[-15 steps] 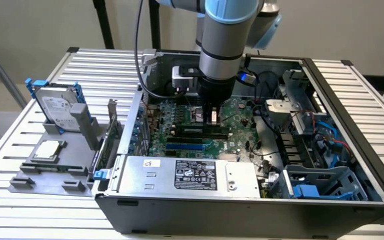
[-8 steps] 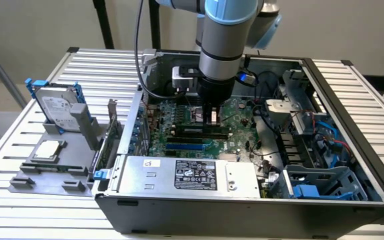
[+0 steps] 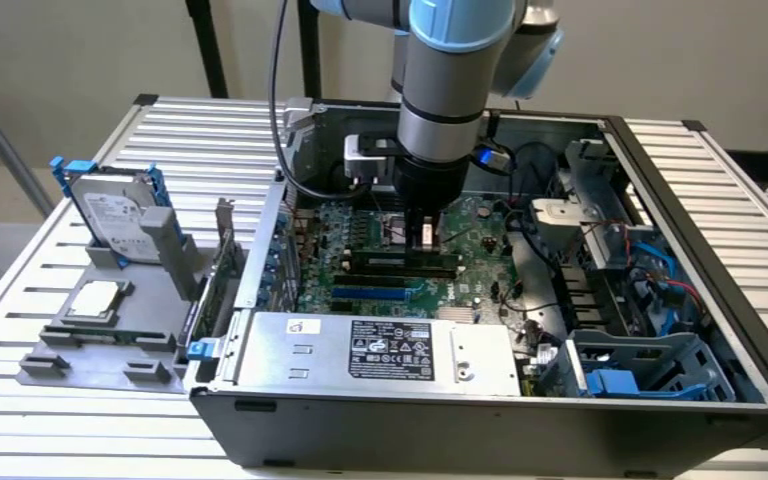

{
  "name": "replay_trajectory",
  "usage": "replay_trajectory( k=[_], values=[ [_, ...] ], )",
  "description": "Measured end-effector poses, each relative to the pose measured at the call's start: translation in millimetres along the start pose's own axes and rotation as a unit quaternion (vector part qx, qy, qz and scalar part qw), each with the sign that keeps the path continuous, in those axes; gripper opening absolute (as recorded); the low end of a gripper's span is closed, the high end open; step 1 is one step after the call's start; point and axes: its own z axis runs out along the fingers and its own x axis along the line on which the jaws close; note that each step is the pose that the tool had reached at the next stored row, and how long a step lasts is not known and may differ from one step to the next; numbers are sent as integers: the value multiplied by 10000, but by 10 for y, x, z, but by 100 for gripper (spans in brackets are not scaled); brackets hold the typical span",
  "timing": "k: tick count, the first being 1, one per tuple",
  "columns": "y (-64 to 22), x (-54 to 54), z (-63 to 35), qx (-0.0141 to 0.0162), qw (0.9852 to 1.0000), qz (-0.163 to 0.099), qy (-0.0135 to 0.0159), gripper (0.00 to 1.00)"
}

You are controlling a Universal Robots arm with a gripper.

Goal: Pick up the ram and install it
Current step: 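Insert the ram into the slot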

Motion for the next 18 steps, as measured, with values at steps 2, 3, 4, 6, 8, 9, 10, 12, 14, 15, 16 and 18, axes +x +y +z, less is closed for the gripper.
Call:
replay_trajectory(
  k=[2,3,4,6,8,9,10,12,14,15,16,18],
  values=[
    [0,-4,6,0,10000,2,1,14],
    [0,-5,8,0,10000,3,1,14],
    [1,-6,9,0,10000,5,1,14],
    [3,-6,10,0,10000,10,2,14],
    [4,-7,10,0,10000,15,1,14],
    [4,-7,11,0,10000,19,0,14],
    [5,-7,11,0,10000,22,0,14],
    [5,-7,11,0,10000,30,0,14],
    [5,-7,11,0,10000,41,0,14],
    [6,-7,11,0,10000,50,0,14],
    [6,-7,11,0,10000,64,-1,14],
    [8,-7,11,-1,10000,93,-1,14]
  ],
)
